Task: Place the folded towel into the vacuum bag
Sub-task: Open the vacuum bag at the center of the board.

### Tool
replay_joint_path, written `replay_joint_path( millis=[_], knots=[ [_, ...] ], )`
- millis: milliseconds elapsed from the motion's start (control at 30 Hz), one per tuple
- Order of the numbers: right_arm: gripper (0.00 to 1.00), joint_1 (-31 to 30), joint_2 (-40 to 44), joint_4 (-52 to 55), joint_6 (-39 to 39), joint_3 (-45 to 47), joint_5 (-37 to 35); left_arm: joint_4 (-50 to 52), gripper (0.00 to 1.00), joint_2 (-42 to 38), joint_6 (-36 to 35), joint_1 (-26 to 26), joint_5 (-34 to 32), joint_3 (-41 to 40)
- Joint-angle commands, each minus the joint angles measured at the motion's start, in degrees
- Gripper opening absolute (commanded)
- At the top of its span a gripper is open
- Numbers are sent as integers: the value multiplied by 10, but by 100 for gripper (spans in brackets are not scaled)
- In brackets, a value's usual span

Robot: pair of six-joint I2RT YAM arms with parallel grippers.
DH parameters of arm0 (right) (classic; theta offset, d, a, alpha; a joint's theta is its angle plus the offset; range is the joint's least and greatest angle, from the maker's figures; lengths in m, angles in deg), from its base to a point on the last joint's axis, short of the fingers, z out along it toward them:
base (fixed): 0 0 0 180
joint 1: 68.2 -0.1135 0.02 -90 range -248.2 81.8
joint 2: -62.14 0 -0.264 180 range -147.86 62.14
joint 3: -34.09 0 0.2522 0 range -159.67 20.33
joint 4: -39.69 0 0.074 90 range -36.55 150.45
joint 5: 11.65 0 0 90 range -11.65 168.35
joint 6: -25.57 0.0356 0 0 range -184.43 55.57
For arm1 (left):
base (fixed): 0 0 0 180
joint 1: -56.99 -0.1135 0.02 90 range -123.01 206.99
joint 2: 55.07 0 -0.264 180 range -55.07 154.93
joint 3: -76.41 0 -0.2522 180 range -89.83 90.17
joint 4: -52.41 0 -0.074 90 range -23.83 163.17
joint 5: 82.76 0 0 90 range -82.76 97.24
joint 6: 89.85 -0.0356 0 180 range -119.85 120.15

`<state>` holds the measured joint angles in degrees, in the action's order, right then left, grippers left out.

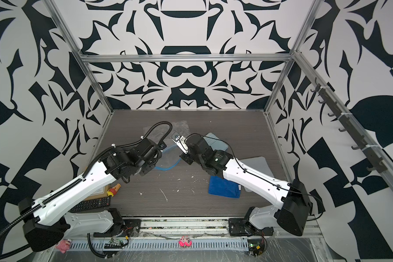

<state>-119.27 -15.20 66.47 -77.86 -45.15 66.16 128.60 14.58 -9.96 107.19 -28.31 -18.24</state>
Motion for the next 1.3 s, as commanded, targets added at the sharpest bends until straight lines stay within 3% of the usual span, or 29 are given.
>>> replay_joint_path(
  millis=[0, 200, 433, 700, 967, 1100, 1133, 1167, 1200, 1267],
  knots=[
    [0, 4, 7, -16, 3, -22, 1, 45, 50, 15, 7, -2, -23, 13],
    [0, 4, 10, -17, 6, -22, 6, 45, 45, 27, 15, -3, -9, 16],
    [0, 4, 10, -18, 11, -23, 31, 34, 26, 29, 25, -3, 12, 25],
    [0, 4, 18, -20, 19, -23, 25, 25, 12, 50, 42, -14, 70, 31],
    [31, 5, 46, -22, 47, -27, 20, 5, 0, 48, 68, -43, 148, 41],
    [46, 8, 66, -28, 69, -26, 19, 3, 0, 53, 82, -48, 156, 46],
    [51, 8, 72, -30, 76, -25, 17, 3, 0, 54, 87, -49, 157, 48],
    [65, 9, 80, -33, 85, -23, 17, 3, 0, 54, 91, -51, 157, 50],
    [71, 11, 89, -36, 97, -22, -5, 4, 0, 53, 98, -52, 157, 52],
    [75, 15, 112, -37, 129, -23, -25, 3, 0, 52, 107, -53, 159, 55]
  ],
)
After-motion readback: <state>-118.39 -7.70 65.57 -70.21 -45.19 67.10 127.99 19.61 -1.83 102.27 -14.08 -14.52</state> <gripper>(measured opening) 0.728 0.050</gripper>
